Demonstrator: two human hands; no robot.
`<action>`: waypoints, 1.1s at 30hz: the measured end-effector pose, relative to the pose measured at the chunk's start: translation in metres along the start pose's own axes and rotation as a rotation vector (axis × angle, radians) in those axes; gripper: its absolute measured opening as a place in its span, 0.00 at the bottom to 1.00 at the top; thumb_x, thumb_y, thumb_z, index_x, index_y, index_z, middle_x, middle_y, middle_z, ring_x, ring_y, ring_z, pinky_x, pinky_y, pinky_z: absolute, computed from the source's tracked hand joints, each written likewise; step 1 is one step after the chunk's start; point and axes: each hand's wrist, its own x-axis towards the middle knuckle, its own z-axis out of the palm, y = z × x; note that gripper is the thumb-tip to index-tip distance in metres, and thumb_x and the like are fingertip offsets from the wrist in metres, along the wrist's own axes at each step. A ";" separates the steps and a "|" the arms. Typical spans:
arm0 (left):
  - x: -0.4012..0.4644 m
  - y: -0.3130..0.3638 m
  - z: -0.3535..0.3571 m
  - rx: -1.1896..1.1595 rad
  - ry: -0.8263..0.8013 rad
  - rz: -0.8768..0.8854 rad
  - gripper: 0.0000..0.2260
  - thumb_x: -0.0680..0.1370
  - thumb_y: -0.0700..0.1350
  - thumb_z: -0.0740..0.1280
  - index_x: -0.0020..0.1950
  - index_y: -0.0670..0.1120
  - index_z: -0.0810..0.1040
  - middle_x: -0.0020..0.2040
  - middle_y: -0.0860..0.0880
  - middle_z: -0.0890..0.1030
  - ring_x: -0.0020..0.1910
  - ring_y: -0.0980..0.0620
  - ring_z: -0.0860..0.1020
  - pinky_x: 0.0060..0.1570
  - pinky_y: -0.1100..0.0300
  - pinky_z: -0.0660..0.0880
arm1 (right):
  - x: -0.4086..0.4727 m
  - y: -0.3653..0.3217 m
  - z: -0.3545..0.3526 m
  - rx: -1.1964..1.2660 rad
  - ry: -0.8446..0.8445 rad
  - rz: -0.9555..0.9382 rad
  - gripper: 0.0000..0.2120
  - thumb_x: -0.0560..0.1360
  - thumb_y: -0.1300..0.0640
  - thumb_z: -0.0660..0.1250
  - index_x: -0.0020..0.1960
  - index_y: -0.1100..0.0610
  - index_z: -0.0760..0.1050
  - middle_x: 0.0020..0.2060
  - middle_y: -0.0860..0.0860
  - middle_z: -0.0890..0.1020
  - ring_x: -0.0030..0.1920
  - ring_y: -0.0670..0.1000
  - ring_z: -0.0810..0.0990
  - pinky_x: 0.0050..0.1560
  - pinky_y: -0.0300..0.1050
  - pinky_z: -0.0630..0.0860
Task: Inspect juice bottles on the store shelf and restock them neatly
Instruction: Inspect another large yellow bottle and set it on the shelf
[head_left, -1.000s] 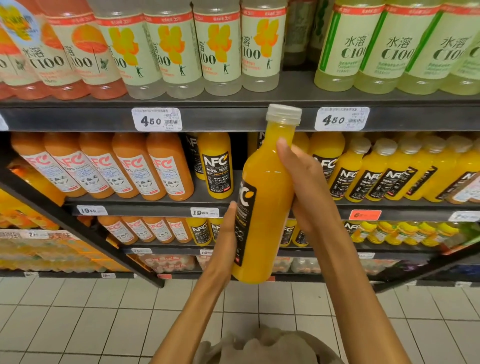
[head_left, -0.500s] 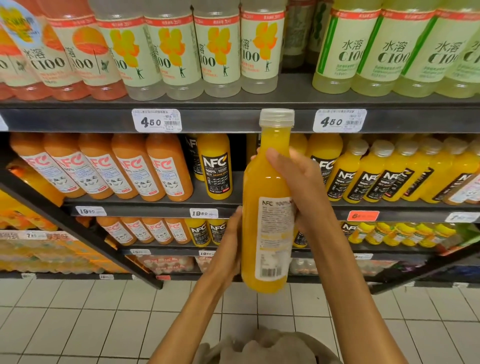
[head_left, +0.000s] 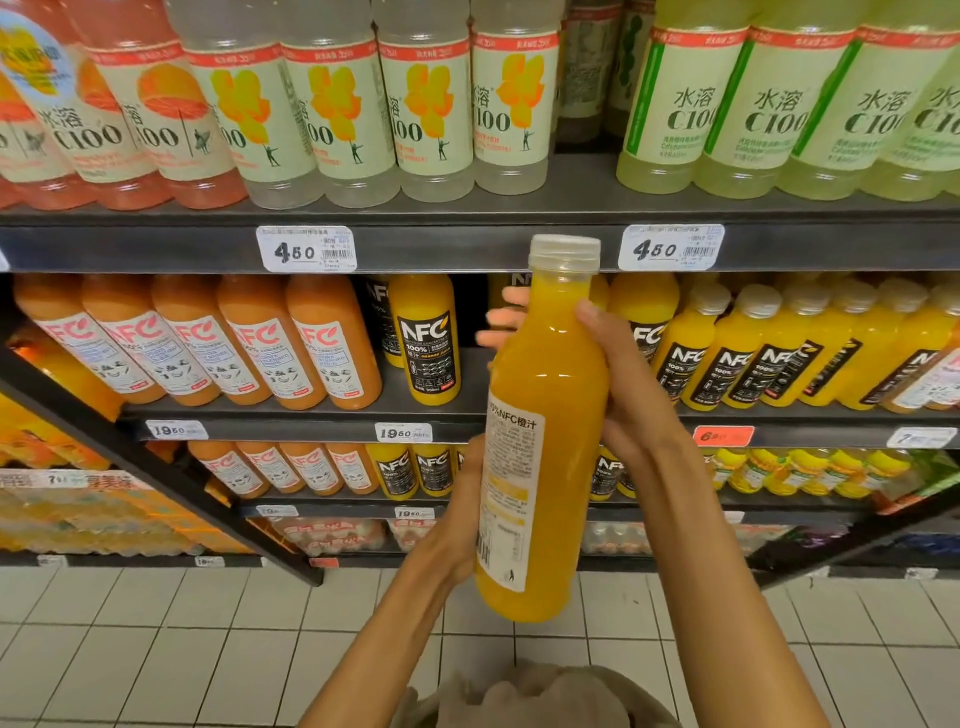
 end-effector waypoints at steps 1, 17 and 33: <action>0.001 -0.003 -0.002 0.019 0.006 -0.018 0.25 0.72 0.61 0.51 0.39 0.53 0.86 0.38 0.50 0.85 0.37 0.54 0.84 0.37 0.60 0.80 | 0.002 0.002 0.000 0.013 -0.037 -0.010 0.24 0.68 0.41 0.71 0.58 0.55 0.78 0.54 0.56 0.83 0.56 0.57 0.81 0.53 0.50 0.79; 0.014 -0.045 -0.011 0.546 0.334 0.110 0.36 0.63 0.56 0.75 0.67 0.57 0.63 0.61 0.53 0.75 0.57 0.56 0.76 0.52 0.61 0.76 | 0.023 0.061 0.000 -0.440 0.628 0.023 0.14 0.77 0.48 0.66 0.40 0.58 0.71 0.31 0.51 0.72 0.34 0.51 0.72 0.41 0.50 0.73; 0.077 -0.001 -0.044 0.579 0.349 0.182 0.35 0.66 0.44 0.78 0.69 0.51 0.67 0.60 0.51 0.79 0.57 0.56 0.78 0.57 0.56 0.76 | 0.071 0.046 -0.014 -0.566 0.335 -0.045 0.18 0.81 0.55 0.59 0.45 0.71 0.69 0.39 0.71 0.74 0.37 0.63 0.72 0.41 0.55 0.71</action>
